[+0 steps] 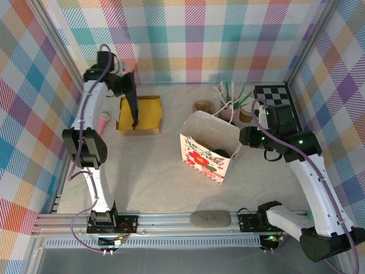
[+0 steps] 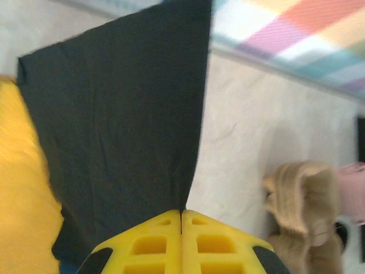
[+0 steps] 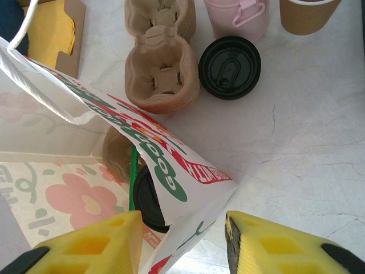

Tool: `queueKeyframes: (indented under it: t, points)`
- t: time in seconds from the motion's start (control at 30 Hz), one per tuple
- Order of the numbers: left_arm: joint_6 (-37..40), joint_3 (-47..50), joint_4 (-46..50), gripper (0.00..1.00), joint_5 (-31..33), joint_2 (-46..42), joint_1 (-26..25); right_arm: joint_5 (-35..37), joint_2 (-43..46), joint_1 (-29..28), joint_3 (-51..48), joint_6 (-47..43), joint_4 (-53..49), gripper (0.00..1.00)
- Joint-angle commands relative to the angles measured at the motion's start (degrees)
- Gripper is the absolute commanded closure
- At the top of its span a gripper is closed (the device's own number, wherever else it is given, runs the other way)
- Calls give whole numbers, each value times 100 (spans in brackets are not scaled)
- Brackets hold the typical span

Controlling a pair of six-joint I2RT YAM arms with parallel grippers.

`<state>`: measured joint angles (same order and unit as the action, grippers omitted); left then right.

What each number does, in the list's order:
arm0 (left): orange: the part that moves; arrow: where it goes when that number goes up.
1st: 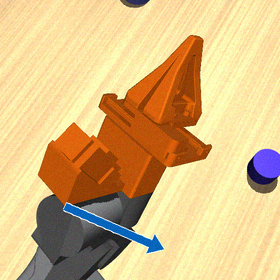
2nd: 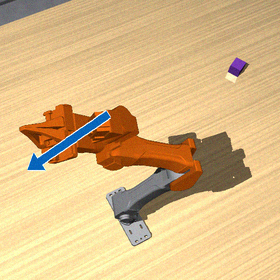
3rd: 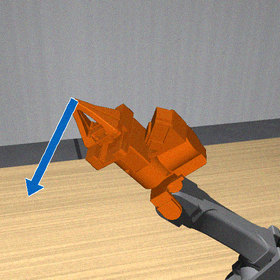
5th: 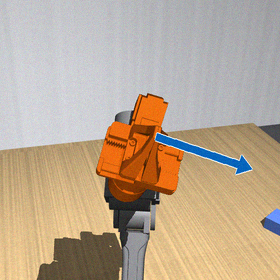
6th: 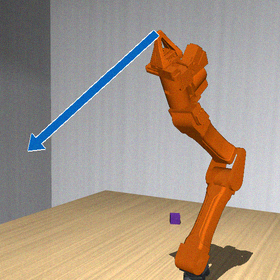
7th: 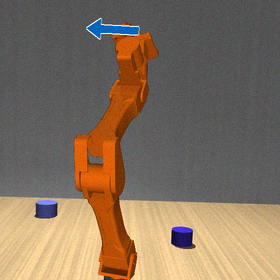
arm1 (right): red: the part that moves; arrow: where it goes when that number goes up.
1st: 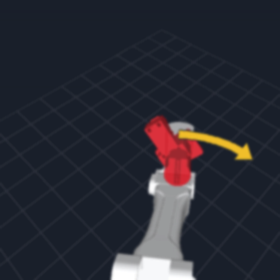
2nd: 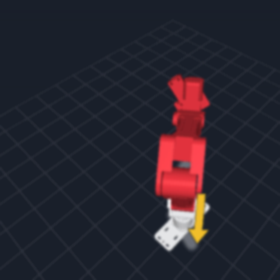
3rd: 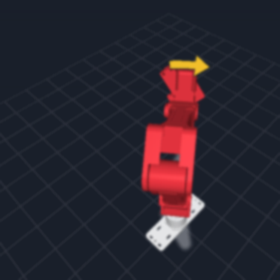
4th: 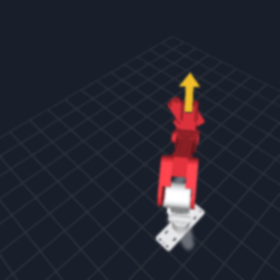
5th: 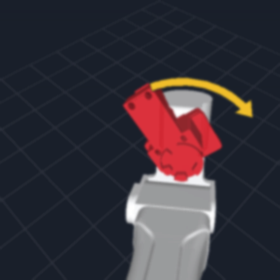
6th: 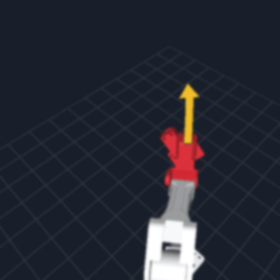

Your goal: Pack the takeout coffee

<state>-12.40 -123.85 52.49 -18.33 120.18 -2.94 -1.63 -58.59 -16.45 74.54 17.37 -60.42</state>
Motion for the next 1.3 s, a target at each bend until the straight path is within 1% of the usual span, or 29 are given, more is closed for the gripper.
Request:
queueKeyframes:
  t: [0.0,0.2,0.33,0.47,0.5,0.6,0.73,0.87,1.03,1.17,1.27]
  points:
    - [389,-50,491,100,426,367,-355,-75,128,25,-78,34,83,56]
    - [423,-338,578,100,380,783,-682,-63,120,19,-118,27,107,56]
    - [370,-346,543,100,330,949,-708,-101,93,19,-185,34,178,56]
    - [355,-336,569,100,433,1083,-708,-110,93,21,-212,35,198,56]
    - [344,-327,537,99,429,1101,-712,-110,93,19,-218,38,198,56]
    - [283,-327,490,87,441,1158,-710,-110,93,20,-221,34,206,56]
    - [156,-331,441,77,663,1140,-695,-114,93,28,-192,26,206,56]
    - [24,-324,355,73,747,1062,-639,-101,84,22,-160,3,202,56]
    - [-55,-330,233,72,575,999,-575,-94,76,19,-148,3,213,56]
    - [-160,-319,205,68,628,991,-508,-84,84,19,-158,-11,215,56]
    - [-200,-230,80,64,547,948,-490,-83,102,27,-160,-6,209,56]
